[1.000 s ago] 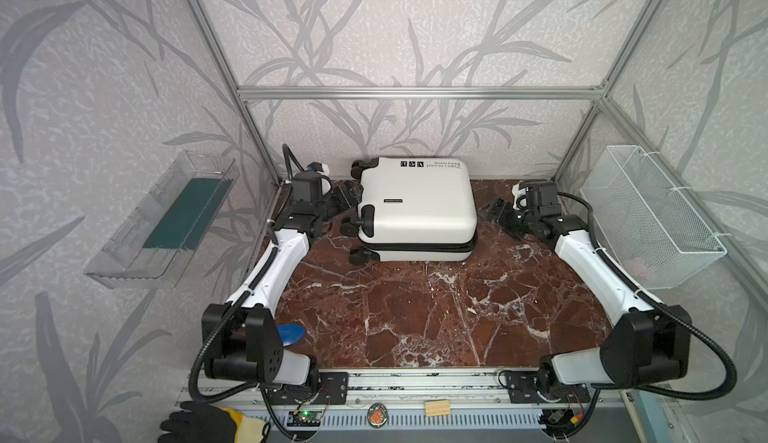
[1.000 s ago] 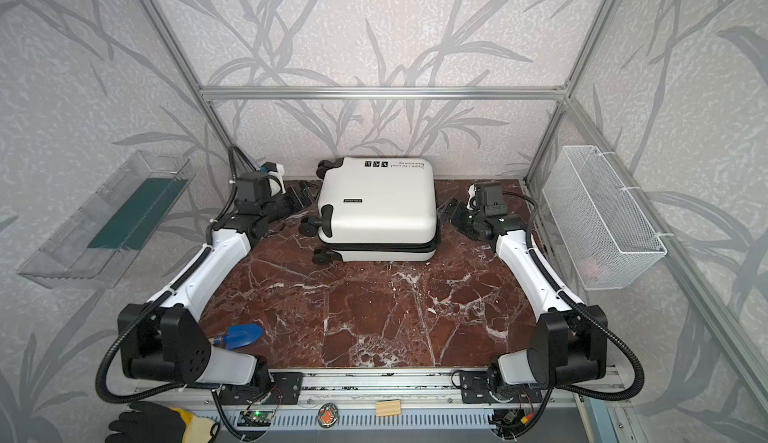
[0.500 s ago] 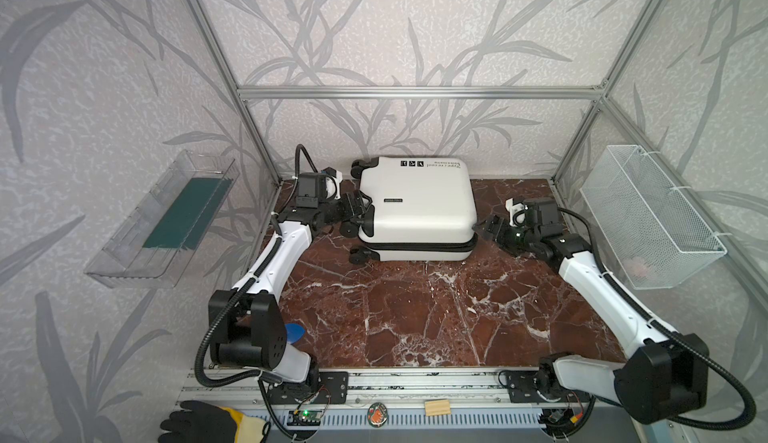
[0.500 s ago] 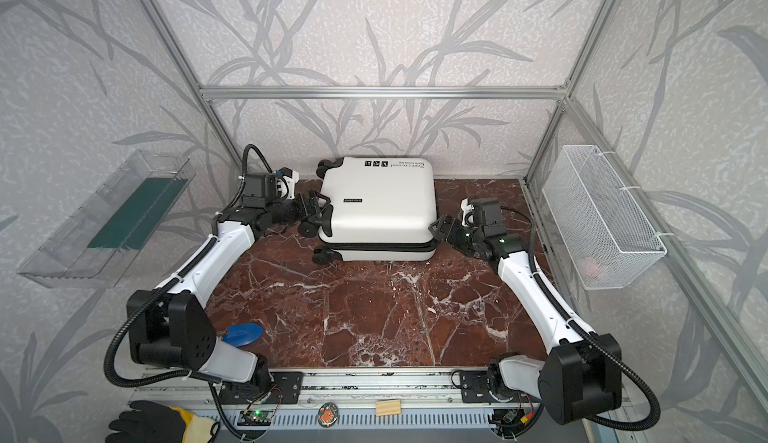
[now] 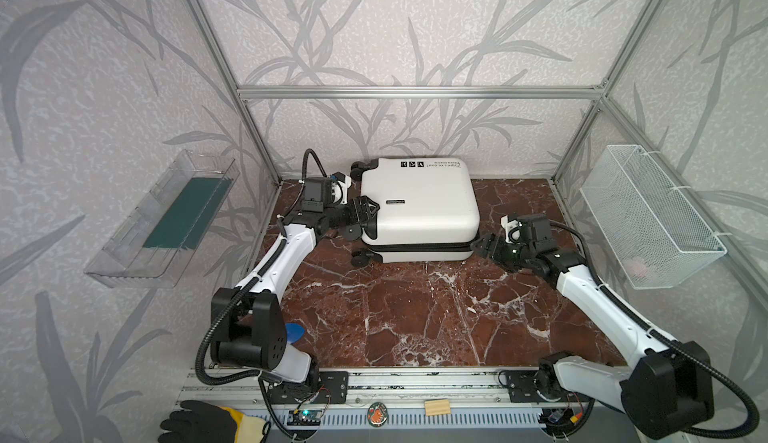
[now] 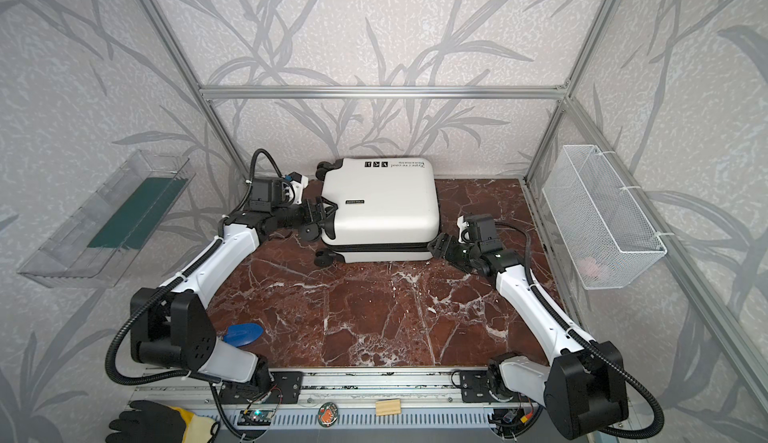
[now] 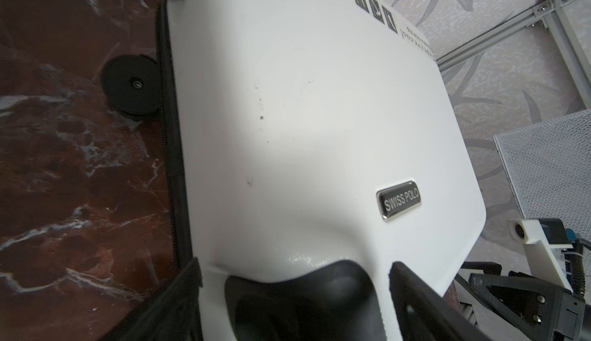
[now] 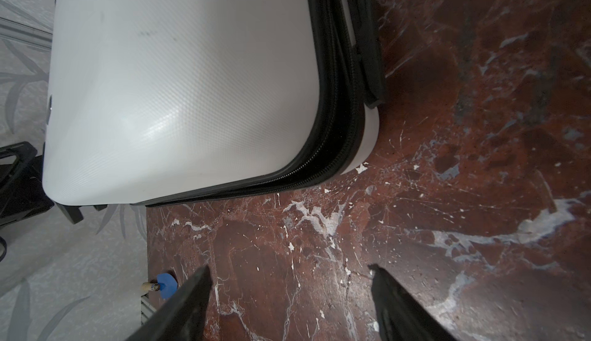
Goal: Pack the luggage
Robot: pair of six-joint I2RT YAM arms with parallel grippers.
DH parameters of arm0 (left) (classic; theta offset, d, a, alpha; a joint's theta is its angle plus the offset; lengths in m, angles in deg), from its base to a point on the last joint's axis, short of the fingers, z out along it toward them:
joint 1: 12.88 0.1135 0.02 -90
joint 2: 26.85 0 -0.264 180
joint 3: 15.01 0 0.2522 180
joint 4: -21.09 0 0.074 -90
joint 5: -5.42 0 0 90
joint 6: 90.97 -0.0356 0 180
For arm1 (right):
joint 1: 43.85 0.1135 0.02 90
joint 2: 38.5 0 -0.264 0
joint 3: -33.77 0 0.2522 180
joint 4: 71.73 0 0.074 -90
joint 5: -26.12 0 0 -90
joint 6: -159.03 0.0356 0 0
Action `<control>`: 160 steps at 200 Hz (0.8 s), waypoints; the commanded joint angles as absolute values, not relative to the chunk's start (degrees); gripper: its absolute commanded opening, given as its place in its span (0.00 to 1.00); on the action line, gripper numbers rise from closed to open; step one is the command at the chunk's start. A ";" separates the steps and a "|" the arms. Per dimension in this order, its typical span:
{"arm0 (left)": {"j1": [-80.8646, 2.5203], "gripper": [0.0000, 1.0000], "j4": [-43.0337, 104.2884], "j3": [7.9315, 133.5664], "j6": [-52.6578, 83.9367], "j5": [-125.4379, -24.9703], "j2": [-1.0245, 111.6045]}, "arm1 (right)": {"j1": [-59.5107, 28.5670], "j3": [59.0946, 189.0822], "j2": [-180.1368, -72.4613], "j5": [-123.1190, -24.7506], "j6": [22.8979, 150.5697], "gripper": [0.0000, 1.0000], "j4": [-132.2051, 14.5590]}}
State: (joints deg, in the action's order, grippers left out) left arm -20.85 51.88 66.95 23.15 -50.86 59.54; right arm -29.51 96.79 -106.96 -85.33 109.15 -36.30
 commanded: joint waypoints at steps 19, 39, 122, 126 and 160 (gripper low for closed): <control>-27.20 0.94 50.06 62.26 26.93 -48.82 56.68 | -31.44 96.67 -108.71 -83.62 109.02 0.66 -37.84; -30.70 0.94 48.18 60.74 28.98 -50.25 55.17 | -34.31 96.66 -108.72 -84.18 108.82 0.59 -37.85; -38.82 0.94 51.34 68.86 27.32 -57.35 52.56 | -46.21 97.72 -108.68 -78.13 108.70 0.50 -33.36; -38.68 0.95 52.36 69.59 26.66 -58.62 52.42 | -46.64 97.63 -108.76 -77.77 108.80 0.50 -33.47; -33.91 0.96 54.63 72.65 25.20 -64.98 52.26 | -47.81 98.44 -113.10 -75.38 110.15 0.49 -36.26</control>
